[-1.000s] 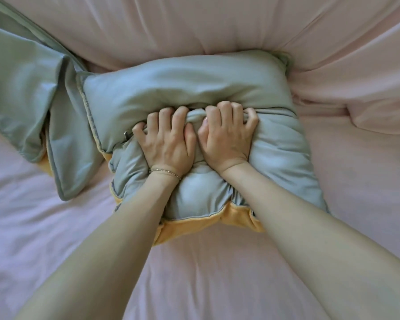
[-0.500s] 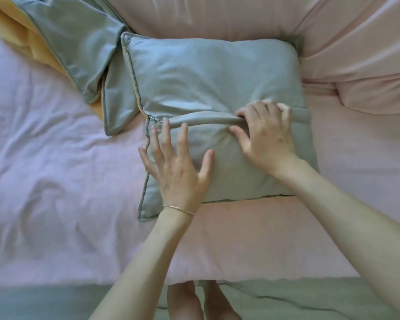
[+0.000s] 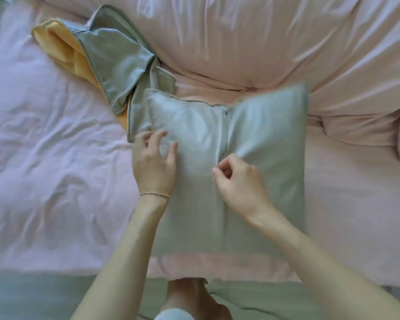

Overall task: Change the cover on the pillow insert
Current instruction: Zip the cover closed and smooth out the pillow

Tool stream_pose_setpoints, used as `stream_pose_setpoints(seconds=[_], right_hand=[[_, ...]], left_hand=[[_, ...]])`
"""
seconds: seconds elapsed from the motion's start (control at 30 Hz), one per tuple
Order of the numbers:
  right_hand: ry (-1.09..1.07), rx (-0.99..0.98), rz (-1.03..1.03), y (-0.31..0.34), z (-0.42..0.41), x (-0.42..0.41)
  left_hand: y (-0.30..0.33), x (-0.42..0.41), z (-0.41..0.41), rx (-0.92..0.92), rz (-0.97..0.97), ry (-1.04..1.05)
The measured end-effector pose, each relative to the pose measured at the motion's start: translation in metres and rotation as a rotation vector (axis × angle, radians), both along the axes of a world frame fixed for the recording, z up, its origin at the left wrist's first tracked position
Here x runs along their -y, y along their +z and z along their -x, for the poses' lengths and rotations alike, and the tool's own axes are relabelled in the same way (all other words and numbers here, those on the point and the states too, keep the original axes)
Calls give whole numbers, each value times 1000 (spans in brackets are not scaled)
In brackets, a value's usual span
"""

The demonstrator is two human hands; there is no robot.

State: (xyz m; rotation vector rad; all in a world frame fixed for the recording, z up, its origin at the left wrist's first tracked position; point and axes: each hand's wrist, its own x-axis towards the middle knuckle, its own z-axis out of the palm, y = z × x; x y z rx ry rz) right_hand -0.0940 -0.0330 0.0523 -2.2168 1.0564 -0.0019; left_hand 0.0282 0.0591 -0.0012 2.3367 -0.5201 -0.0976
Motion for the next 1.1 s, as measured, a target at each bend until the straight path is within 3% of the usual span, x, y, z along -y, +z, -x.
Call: stream_pose_setpoints(seconds=[0.1, 0.17, 0.27, 0.33, 0.5, 0.57, 0.7, 0.87, 0.97, 1.03, 1.1], right_hand=[[142, -352, 165, -10, 5, 16], [215, -209, 387, -10, 9, 36], [577, 24, 535, -22, 5, 69], [863, -25, 469, -28, -11, 90], [1219, -367, 294, -45, -62, 112], [1198, -362, 271, -63, -68, 111], [1023, -104, 388, -81, -57, 106], [777, 213, 532, -67, -40, 90], [595, 340, 607, -41, -35, 85], [501, 351, 608, -25, -26, 83], [496, 233, 550, -23, -13, 83]], left_hand=[[-11, -4, 19, -80, -17, -189], [-21, -11, 43, -124, -6, -231], [-24, -5, 61, -213, -27, -198], [-28, 4, 66, -184, -72, -180], [-56, 7, 58, -8, -219, -181], [-67, 13, 50, 42, -246, -177], [-72, 23, 43, 123, -198, -192], [-44, 21, 23, -88, 70, -273], [-11, 25, -4, -40, 97, -453], [7, 31, -17, 5, 48, -556], [9, 32, -15, -31, -69, -633]])
